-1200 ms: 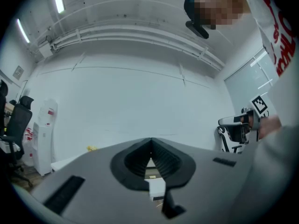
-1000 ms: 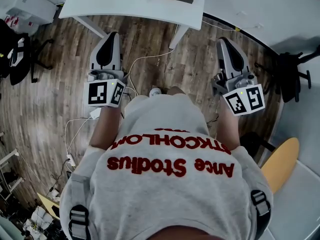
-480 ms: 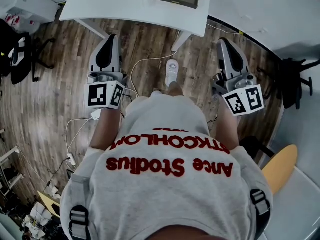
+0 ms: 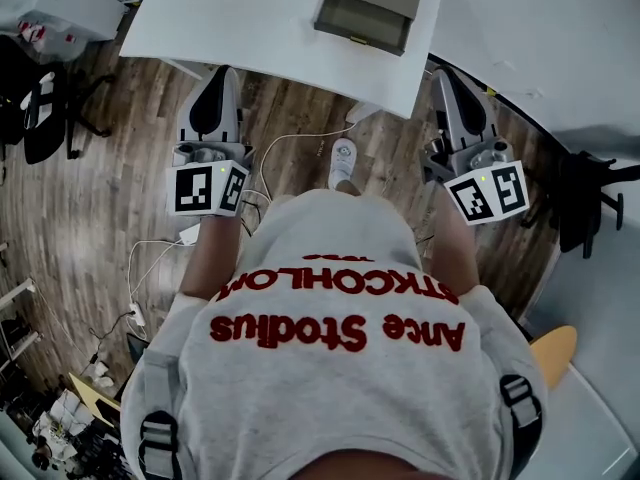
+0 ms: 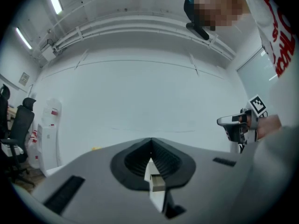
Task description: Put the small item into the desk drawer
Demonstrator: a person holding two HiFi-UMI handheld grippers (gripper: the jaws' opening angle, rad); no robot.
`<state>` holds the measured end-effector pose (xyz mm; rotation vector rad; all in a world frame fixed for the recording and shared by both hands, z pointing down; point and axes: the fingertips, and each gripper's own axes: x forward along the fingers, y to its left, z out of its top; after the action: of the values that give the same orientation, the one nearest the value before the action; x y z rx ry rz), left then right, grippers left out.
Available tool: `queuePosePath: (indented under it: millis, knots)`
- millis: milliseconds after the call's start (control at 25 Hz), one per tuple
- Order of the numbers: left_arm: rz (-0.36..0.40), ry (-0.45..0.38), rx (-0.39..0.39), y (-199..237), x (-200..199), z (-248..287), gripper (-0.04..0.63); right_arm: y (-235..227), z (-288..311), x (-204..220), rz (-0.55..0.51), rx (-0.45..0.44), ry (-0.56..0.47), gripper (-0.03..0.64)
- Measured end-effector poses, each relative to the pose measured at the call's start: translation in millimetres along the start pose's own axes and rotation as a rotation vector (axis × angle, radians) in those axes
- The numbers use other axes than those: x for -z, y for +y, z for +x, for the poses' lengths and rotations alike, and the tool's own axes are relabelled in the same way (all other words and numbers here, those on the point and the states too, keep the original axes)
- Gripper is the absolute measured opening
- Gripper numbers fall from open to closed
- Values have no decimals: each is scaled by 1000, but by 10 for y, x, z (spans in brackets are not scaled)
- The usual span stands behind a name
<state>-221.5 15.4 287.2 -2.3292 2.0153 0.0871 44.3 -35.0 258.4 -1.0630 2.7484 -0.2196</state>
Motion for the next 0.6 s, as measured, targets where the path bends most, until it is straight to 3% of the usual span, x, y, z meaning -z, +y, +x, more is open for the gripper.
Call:
queuePosePath:
  millis: [600]
  knots:
    - [8,8,-54,-84,53,1204,8,-1123,673,-212,27,-46,5,5]
